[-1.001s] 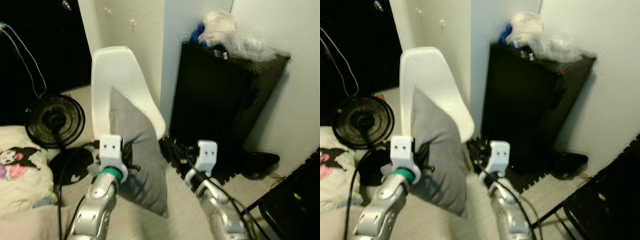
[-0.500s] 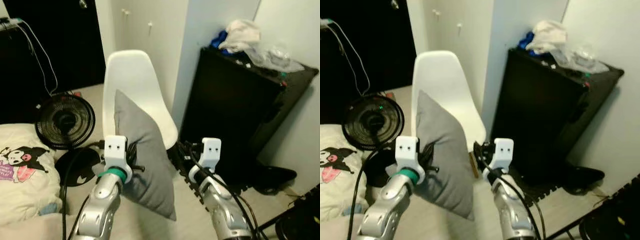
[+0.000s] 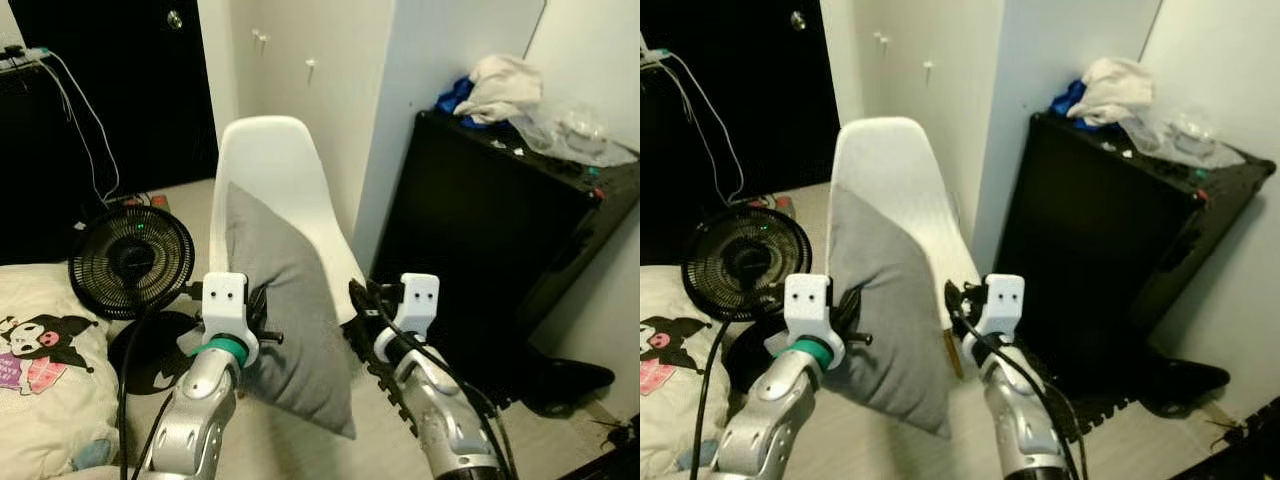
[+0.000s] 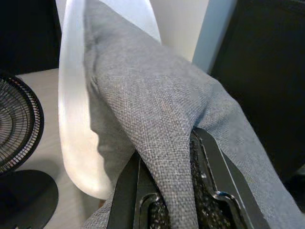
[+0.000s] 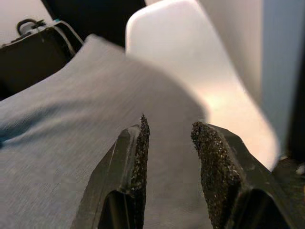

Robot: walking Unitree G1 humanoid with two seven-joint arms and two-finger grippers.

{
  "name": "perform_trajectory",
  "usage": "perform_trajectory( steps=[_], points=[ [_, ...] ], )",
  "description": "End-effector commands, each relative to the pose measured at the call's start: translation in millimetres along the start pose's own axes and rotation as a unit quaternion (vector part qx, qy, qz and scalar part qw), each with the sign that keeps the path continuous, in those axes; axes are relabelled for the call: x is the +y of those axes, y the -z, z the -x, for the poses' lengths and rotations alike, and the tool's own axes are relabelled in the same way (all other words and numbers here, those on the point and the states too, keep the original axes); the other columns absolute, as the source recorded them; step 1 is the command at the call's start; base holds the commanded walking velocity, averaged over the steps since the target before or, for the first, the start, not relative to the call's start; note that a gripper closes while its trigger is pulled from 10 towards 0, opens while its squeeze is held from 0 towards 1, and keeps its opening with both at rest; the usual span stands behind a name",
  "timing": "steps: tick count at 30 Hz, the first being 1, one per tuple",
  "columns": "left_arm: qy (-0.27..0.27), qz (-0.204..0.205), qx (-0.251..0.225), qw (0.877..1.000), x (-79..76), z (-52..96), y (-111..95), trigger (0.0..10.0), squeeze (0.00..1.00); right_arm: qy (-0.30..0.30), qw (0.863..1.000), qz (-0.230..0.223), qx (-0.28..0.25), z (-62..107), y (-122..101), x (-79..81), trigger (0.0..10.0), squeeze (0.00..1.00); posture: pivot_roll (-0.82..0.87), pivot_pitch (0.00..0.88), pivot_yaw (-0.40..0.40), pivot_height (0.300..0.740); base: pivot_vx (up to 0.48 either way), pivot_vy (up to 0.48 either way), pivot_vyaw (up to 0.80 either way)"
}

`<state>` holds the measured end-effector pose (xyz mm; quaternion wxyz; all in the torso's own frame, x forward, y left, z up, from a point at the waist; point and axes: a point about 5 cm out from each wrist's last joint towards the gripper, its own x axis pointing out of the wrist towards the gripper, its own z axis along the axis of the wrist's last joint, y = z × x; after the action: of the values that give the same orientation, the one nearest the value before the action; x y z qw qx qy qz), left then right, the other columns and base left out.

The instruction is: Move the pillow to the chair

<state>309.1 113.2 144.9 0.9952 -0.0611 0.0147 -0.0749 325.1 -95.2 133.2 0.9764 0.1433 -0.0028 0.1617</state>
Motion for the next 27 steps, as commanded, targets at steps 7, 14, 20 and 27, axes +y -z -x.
perform_trajectory(
  steps=[7,14,20,27],
  points=[
    [0.010,0.004,-0.038,0.999,-4.7,-1.1,-14.2,10.0,0.00,0.011,1.000,-0.003,0.013,3.7,5.5,-4.6,10.0,0.00,-0.02,0.000,0.074,0.740,0.330,0.000,-0.34],
    [0.010,0.005,-0.038,0.999,-5.1,0.0,-14.0,10.0,0.00,0.014,1.000,0.001,0.018,3.6,7.0,-5.7,10.0,0.00,-0.01,0.000,0.074,0.740,0.332,0.000,-0.77],
    [0.010,0.005,-0.037,0.999,-4.8,0.4,-13.3,10.0,0.00,0.016,1.000,0.008,0.021,4.4,8.7,-5.7,10.0,0.00,-0.01,0.000,0.076,0.740,0.328,0.000,0.00],
    [0.014,0.005,-0.035,0.999,-6.3,0.3,-12.7,10.0,0.00,0.020,1.000,0.008,0.020,6.1,9.2,-7.5,10.0,0.00,-0.02,0.000,0.083,0.740,0.328,0.000,0.00]
  ],
)
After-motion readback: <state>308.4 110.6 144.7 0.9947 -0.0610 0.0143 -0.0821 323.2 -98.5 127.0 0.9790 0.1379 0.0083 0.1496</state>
